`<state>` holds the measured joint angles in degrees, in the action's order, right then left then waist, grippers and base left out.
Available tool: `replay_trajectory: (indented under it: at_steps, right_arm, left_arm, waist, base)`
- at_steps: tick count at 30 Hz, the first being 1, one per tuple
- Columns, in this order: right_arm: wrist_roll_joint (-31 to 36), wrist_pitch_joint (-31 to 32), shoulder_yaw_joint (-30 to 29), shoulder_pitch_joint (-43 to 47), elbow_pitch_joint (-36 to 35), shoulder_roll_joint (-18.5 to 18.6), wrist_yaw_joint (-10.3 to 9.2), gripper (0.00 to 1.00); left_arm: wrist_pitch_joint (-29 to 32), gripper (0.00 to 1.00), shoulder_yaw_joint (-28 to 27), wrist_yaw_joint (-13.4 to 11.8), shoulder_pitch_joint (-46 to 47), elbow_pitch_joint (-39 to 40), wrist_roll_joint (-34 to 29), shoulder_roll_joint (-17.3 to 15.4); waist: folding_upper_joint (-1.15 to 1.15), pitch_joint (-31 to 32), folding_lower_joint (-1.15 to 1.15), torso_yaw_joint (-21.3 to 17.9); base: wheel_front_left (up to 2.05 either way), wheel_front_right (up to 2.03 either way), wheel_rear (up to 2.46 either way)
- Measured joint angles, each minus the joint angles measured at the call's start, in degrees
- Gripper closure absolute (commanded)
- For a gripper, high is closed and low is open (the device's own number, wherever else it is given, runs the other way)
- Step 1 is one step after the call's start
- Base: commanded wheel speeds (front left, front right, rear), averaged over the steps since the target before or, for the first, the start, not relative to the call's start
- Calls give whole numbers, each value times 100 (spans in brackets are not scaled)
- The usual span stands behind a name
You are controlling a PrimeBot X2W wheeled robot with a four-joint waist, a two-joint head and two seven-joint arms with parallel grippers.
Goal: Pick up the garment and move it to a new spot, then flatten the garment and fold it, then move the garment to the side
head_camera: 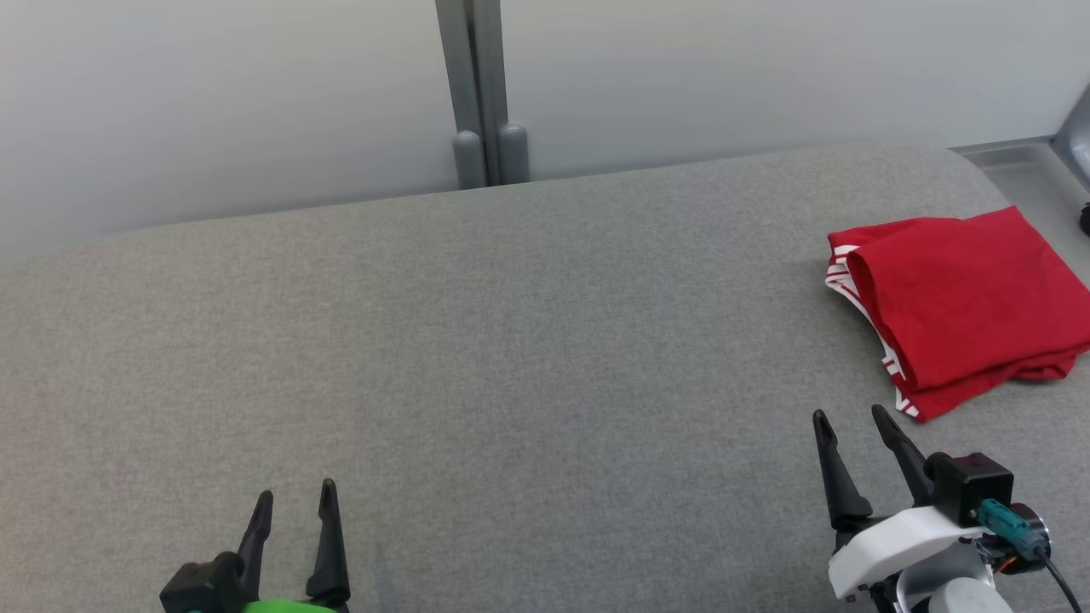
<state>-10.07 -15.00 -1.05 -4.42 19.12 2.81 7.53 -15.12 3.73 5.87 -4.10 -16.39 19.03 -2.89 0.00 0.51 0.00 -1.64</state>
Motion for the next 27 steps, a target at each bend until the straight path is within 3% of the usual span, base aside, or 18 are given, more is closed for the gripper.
replay_trajectory:
  at_steps: [6, 7, 13, 27]
  right_arm:
    - [-30, 0, 29, 23, 3, 0, 0, 0]
    - [-37, 1, 32, 30, 23, -7, 0, 100]
    - [-68, 36, 27, 187, 292, -54, 0, 100]
    - [-1627, 447, -68, 193, 187, -55, 0, 100]
  left_arm:
    - [0, 0, -24, 0, -10, -9, 0, 1]
    - [0, 100, -20, 0, -12, -33, 0, 2]
    - [15, 100, 9, 1, -23, -316, 13, 29]
    - [439, 100, -178, 16, 15, -255, 1410, 31]
  waist:
    - [0, 29, 0, 1]
    - [0, 33, 0, 0]
    - [0, 34, 0, 1]
    - [0, 21, 0, 21]
  base:
    - [0, 0, 0]
    - [0, 0, 0]
    - [0, 0, 0]
    - [0, 0, 0]
